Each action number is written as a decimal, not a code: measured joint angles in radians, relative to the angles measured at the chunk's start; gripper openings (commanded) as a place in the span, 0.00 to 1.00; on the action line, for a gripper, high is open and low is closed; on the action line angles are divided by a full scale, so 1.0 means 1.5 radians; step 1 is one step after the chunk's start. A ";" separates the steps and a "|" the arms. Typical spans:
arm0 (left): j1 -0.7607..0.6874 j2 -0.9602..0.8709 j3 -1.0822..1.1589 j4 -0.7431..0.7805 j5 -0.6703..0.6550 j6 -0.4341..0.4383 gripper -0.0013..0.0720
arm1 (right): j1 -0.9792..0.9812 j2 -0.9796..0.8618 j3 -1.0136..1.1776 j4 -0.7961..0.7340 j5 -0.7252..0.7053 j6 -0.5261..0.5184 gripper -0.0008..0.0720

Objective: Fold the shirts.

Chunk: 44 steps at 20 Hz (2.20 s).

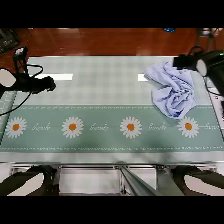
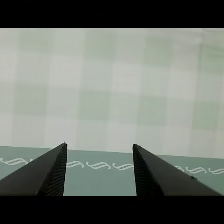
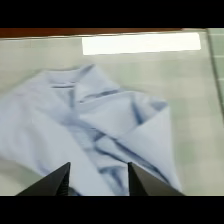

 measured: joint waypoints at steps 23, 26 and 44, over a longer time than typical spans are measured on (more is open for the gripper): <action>0.125 0.004 0.123 -0.079 -0.198 0.050 0.71 | -0.220 -0.173 0.173 0.635 0.188 -0.397 0.05; 0.177 0.076 0.093 -0.111 -0.220 0.079 0.71 | -0.190 -0.101 0.272 0.669 0.184 -0.416 0.05; 0.189 0.418 -0.177 -0.286 -0.182 0.100 0.71 | 0.293 0.041 0.349 0.669 0.264 -0.438 0.05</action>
